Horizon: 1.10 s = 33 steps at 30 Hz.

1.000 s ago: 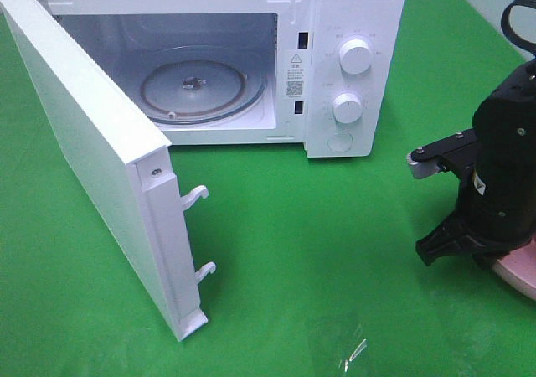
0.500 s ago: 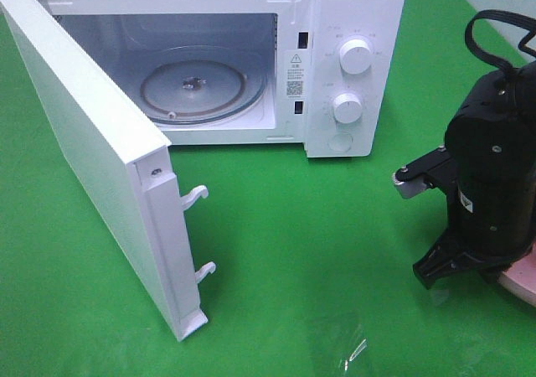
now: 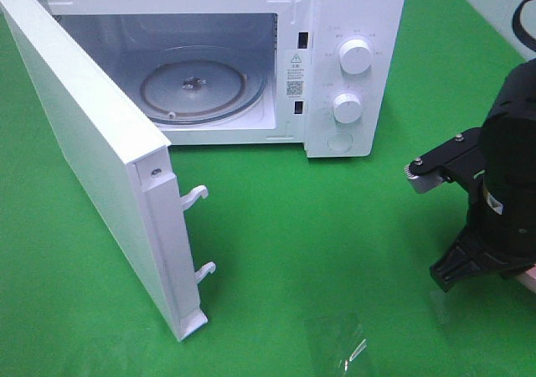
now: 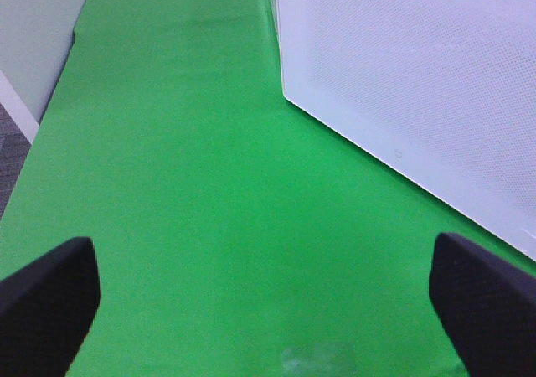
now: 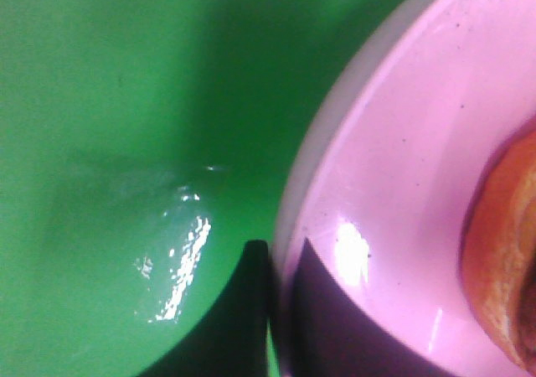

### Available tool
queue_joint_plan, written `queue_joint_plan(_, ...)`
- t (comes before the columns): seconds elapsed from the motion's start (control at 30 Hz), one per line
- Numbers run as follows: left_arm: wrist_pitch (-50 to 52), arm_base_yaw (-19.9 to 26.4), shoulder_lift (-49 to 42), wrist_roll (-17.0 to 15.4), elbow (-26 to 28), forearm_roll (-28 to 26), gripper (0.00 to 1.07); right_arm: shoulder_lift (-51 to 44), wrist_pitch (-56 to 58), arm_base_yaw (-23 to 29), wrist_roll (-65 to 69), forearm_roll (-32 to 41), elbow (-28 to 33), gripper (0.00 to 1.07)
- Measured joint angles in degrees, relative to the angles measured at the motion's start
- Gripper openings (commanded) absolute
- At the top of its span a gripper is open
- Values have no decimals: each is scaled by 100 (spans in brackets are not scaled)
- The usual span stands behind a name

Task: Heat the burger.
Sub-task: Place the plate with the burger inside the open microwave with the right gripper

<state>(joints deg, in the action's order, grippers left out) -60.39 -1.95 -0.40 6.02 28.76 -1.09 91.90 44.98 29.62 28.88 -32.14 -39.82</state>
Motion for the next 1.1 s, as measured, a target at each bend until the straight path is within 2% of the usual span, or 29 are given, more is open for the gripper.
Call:
queue_joint_plan(0.37,0,0,0,0,0,0,100,-756,252,138,80,11,332,0)
queue_joint_plan(0.43,0,0,0,0,0,0,100,-894,298,252,86,0,390,0)
queue_joint_plan(0.5,0,0,0,0,0,0,100,-1123,413,590,86,-40,550,0)
queue_joint_plan(0.6,0,0,0,0,0,0,100,-1146,413,653,86,-40,590,0)
queue_joint_plan(0.73,0,0,0,0,0,0,100,-1278,470,1043,103,-34,796,0)
queue_joint_plan(1.1,0,0,0,0,0,0,100,-1513,728,1736,132,-34,831,0)
